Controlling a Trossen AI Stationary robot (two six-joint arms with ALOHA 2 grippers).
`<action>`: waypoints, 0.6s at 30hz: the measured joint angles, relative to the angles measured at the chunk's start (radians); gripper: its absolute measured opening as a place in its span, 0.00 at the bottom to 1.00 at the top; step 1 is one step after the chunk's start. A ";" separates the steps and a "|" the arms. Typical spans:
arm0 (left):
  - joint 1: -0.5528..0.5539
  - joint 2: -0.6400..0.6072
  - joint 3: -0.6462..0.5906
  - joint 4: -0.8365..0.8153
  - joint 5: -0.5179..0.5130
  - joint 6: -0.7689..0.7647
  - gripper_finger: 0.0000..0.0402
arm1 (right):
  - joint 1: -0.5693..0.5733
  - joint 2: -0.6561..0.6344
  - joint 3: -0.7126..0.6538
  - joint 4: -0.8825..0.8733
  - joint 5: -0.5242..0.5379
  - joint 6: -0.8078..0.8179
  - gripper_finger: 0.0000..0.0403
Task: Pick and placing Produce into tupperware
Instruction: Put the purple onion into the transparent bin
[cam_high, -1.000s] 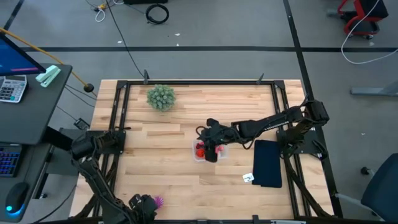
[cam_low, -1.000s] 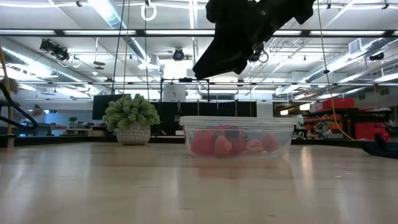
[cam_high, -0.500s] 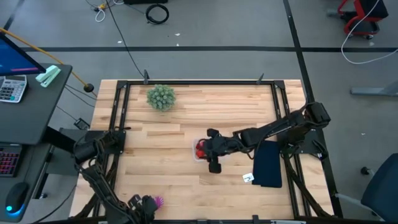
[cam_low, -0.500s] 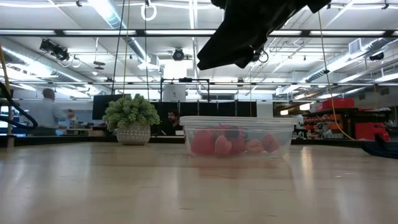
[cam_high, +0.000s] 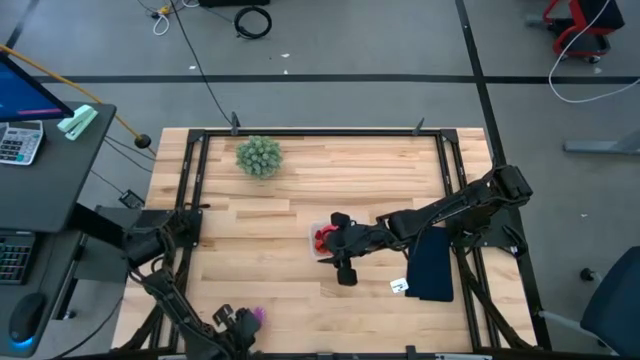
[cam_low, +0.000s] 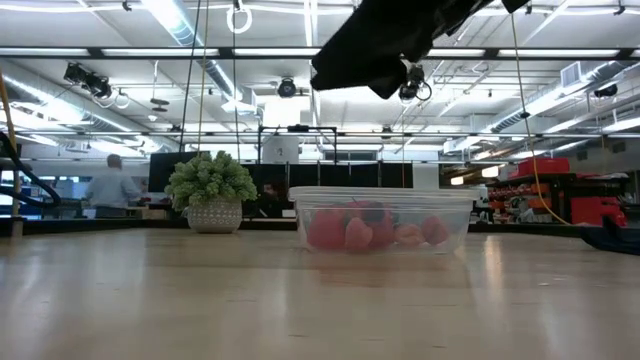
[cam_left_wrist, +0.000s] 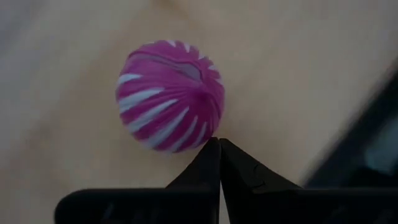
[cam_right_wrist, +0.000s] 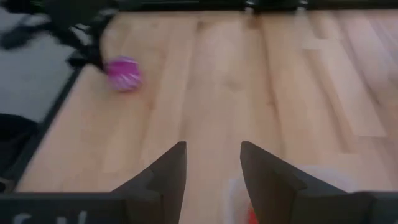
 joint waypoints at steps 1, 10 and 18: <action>0.010 0.000 0.000 -0.025 -0.002 0.000 0.03 | 0.000 0.000 0.000 0.006 -0.023 -0.003 0.40; 0.135 -0.001 0.000 -0.174 -0.012 0.184 0.02 | 0.046 0.000 0.000 0.020 -0.115 -0.093 0.41; 0.225 -0.038 0.000 -0.191 -0.026 0.341 0.02 | 0.080 0.066 0.000 0.162 -0.118 -0.135 0.55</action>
